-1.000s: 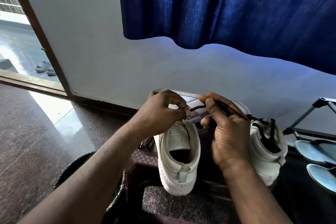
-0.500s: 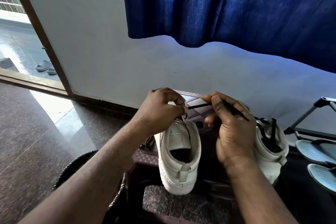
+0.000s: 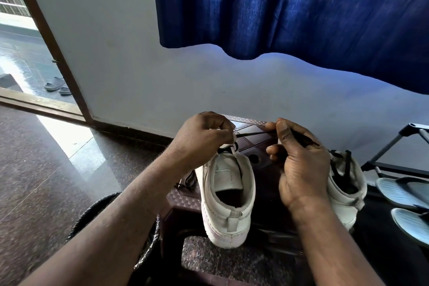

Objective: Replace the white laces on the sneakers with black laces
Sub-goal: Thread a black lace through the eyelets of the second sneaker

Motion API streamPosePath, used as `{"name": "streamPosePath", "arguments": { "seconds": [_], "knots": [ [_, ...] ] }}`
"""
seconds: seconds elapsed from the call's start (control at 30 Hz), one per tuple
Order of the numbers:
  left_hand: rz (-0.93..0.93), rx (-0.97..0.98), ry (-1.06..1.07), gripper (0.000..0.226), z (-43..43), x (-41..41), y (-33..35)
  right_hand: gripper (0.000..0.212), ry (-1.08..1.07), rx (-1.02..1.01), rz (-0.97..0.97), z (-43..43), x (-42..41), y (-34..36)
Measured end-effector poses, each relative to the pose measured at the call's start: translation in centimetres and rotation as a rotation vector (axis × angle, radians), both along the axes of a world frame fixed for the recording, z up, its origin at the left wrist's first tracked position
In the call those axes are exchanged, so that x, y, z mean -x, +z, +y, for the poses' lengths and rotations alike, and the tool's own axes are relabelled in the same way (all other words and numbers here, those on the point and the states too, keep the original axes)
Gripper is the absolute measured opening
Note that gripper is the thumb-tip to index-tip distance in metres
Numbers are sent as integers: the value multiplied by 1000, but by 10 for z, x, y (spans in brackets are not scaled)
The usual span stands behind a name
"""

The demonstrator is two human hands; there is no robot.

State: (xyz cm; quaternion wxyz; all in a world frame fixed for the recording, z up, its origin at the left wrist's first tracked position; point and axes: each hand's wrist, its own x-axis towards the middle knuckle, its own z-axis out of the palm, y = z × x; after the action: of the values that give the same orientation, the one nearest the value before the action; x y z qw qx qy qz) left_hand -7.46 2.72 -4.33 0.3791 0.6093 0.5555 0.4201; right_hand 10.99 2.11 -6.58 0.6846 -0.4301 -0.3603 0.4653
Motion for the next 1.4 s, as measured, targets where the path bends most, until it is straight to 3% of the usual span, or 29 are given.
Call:
{"name": "streamPosePath", "arguments": {
  "seconds": [0.1,0.27,0.43,0.5,0.6,0.67,0.73,0.77,0.8,0.87,0.93,1.0,1.27,1.4],
  "knots": [
    [35,-34,-26,15,-2,0,1,9,21,38,49,2,-2,-1],
    [86,-95,-58,17,-1,-3,-1,40,151,290,141,3,10,-11],
    [128,-105,-49,17,0,-3,-2,51,287,483,77,2,13,-17],
    [125,-96,-31,19,-1,-2,-2,56,217,456,-23,5,10,-18],
    [136,-98,-22,17,0,-2,-2,96,0,326,-422,5,9,-19],
    [137,-94,-8,13,1,-2,-2,86,-157,221,-590,-2,9,-12],
    [127,-89,6,14,2,-2,-2,50,-234,103,-669,-5,7,-8],
    [127,-89,6,15,2,-2,-3,33,-170,92,-701,-8,9,-6],
    [131,-90,0,15,1,-2,-2,35,-58,122,-707,-9,11,-6],
    [152,-95,-22,14,-1,-3,-1,51,194,221,-534,-11,17,-8],
    [183,-102,-42,12,-3,-5,1,47,339,293,-159,-12,22,-9],
    [192,-109,-53,10,-4,-7,2,46,431,322,77,-9,22,-10],
    [241,-66,-80,11,-7,-8,4,9,298,376,180,-5,12,-3],
    [189,5,-38,13,-5,-7,4,12,168,387,185,-2,8,0]
  ]
}}
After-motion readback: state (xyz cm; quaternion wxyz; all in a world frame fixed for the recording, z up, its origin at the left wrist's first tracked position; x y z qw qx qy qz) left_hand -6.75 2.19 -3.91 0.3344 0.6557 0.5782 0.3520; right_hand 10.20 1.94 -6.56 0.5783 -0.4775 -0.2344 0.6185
